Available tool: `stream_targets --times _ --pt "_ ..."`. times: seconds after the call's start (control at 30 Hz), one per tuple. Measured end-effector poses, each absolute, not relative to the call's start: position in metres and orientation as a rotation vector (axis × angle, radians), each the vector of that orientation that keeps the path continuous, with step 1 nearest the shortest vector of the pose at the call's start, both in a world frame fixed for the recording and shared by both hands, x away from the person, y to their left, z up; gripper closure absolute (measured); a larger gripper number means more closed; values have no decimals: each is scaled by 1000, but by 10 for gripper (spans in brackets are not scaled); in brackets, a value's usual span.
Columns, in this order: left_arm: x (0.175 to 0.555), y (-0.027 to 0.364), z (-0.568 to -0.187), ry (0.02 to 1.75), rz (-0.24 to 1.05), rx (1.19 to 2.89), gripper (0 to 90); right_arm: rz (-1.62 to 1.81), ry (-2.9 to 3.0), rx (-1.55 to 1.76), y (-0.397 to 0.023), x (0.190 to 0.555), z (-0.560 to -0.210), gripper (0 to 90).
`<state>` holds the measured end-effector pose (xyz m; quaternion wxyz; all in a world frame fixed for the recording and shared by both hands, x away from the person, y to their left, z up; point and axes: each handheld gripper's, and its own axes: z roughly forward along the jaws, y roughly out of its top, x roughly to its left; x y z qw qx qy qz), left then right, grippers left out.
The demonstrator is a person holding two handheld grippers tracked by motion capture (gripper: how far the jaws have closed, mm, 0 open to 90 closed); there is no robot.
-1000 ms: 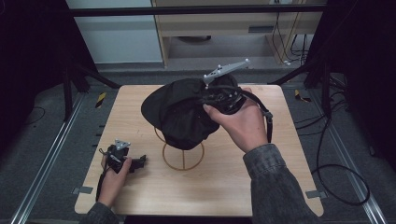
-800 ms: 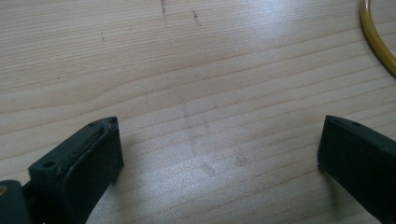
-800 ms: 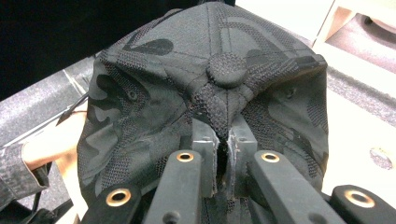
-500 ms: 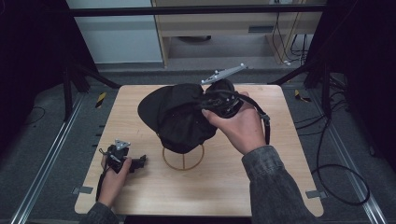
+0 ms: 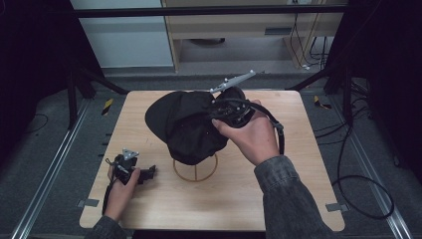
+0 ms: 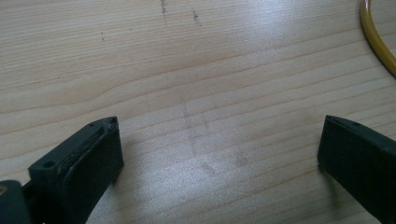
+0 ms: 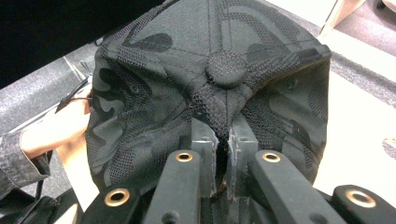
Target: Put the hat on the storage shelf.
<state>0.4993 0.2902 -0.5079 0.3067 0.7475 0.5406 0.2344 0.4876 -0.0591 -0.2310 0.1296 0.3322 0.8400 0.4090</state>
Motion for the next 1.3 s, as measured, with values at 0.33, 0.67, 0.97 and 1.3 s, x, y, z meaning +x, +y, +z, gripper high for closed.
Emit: stream_targets --times 0.33,0.67,0.97,1.3 --pt "499 290 -508 1431 619 1977 0 1177 2448 972 -58 488 -236 841" --pt "499 290 -508 1431 619 1977 0 1149 2452 959 -53 490 -244 839" --pt "499 290 -508 1431 619 1976 0 1116 2453 945 -45 493 -249 838" --pt "499 290 -508 1430 619 1977 0 1089 2469 953 -37 500 -256 837"
